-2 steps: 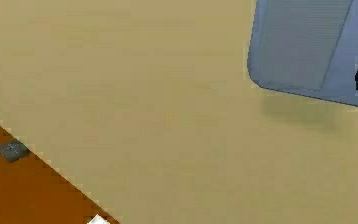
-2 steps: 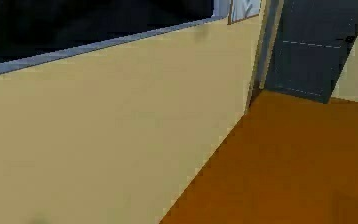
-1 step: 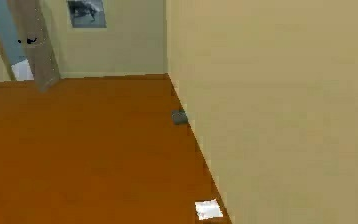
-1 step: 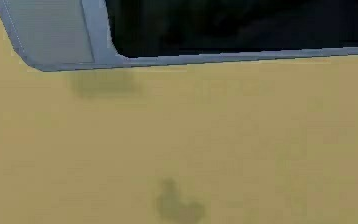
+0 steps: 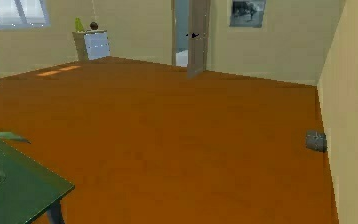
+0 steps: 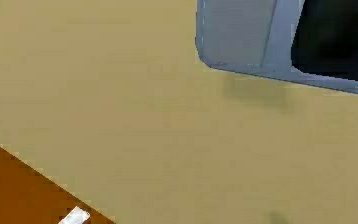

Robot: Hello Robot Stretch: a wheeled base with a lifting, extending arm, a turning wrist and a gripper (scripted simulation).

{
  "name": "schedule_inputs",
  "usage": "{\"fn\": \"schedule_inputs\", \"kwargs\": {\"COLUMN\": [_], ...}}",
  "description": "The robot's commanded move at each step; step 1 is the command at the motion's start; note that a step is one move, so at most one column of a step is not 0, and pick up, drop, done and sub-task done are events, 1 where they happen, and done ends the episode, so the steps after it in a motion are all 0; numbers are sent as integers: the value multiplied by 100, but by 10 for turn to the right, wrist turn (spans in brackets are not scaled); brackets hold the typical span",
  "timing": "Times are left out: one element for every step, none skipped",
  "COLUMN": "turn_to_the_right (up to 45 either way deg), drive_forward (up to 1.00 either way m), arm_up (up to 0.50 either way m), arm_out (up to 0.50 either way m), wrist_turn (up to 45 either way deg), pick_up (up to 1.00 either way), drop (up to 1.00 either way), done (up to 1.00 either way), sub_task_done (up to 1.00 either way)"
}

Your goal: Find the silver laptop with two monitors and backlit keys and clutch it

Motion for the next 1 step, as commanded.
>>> {"fn": "schedule_inputs", "kwargs": {"turn_to_the_right": [0], "drive_forward": [100], "arm_up": [0], "arm_out": [0], "wrist_turn": [0], "pick_up": [0], "drop": [0], "done": [0], "sub_task_done": [0]}}
